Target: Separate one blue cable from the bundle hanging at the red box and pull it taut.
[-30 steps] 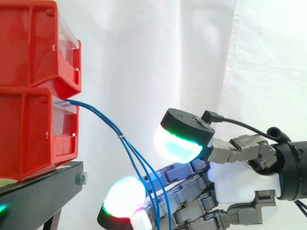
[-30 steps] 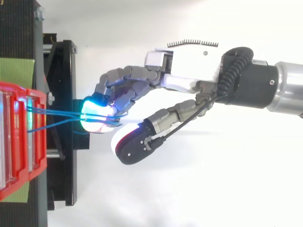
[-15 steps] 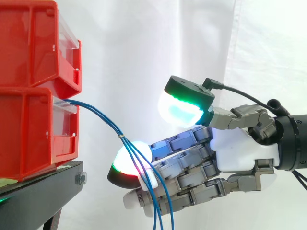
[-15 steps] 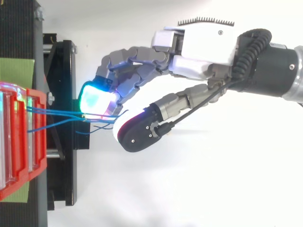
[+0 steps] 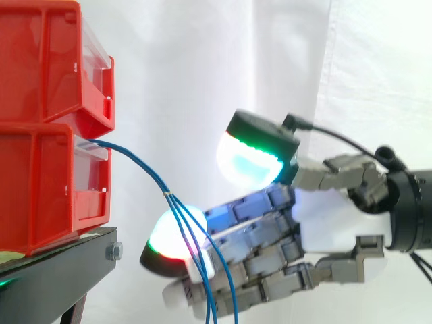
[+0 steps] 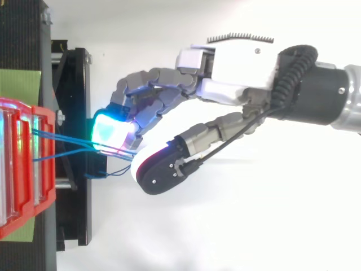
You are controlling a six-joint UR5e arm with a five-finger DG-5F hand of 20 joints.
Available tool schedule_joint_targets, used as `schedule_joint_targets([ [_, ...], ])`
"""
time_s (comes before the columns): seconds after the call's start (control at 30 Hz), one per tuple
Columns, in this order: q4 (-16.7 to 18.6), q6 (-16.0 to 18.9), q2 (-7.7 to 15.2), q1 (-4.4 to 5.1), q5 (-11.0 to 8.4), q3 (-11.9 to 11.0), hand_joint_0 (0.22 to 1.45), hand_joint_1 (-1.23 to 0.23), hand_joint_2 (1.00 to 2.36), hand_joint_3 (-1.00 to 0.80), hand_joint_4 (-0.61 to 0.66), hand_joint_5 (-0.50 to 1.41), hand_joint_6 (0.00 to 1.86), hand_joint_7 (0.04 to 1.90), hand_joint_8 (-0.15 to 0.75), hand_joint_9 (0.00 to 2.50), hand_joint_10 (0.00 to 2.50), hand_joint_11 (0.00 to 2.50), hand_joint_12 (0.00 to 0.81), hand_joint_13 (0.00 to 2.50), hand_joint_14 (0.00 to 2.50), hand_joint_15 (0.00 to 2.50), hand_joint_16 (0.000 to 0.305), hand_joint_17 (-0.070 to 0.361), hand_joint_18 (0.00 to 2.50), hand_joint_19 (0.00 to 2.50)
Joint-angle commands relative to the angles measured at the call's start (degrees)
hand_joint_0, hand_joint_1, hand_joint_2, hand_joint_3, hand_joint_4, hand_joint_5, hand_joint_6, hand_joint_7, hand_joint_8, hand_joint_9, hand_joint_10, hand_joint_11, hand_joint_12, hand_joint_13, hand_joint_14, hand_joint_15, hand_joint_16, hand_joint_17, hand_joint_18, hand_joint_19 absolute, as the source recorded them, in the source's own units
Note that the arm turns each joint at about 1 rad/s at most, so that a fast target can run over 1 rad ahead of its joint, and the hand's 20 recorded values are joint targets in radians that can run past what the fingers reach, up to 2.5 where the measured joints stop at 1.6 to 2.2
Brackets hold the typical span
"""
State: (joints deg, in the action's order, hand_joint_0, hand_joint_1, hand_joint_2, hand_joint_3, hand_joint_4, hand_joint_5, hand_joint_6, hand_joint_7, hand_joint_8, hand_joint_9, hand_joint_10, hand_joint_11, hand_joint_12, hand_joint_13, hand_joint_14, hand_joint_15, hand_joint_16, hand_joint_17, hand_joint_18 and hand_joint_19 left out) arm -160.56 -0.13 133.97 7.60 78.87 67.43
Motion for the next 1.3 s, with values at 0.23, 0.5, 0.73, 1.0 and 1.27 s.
schedule_joint_targets([
  [0.23, 7.4, 0.1, 2.3, -0.84, 1.63, 0.1, 0.6, -0.7, 1.01, -0.41, 0.31, -0.13, 0.5, 1.09, 0.304, 0.77, 0.01, 0.38, 0.201, 0.54, 0.0, 0.05, 0.009, 0.021, 0.28, 0.0],
  [0.5, 8.8, -0.2, 2.3, -1.19, 2.42, 0.1, 0.6, -0.75, 1.0, -0.43, 0.31, -0.13, 0.5, 1.1, 0.309, 0.77, 0.01, 0.38, 0.204, 0.55, 0.0, 0.06, 0.01, 0.022, 0.28, 0.0],
  [0.73, 10.4, 0.0, 2.3, -1.19, 5.32, 0.1, 0.62, -0.79, 1.01, -0.43, 0.3, -0.13, 0.5, 1.1, 0.304, 0.76, 0.01, 0.38, 0.203, 0.55, 0.0, 0.05, 0.01, 0.022, 0.29, 0.0],
  [1.0, 11.1, -0.1, 2.4, -0.84, 5.41, 0.2, 0.64, -0.81, 1.01, -0.42, 0.3, -0.13, 0.5, 1.13, 0.301, 0.76, 0.01, 0.39, 0.202, 0.55, 0.0, 0.05, 0.01, 0.022, 0.29, 0.0],
  [1.27, 12.6, 0.2, 3.4, -1.01, 6.03, 0.2, 0.64, -0.75, 1.01, -0.38, 0.27, -0.12, 0.5, 1.18, 0.304, 0.77, 0.01, 0.39, 0.202, 0.56, 0.0, 0.07, 0.01, 0.022, 0.3, 0.0],
])
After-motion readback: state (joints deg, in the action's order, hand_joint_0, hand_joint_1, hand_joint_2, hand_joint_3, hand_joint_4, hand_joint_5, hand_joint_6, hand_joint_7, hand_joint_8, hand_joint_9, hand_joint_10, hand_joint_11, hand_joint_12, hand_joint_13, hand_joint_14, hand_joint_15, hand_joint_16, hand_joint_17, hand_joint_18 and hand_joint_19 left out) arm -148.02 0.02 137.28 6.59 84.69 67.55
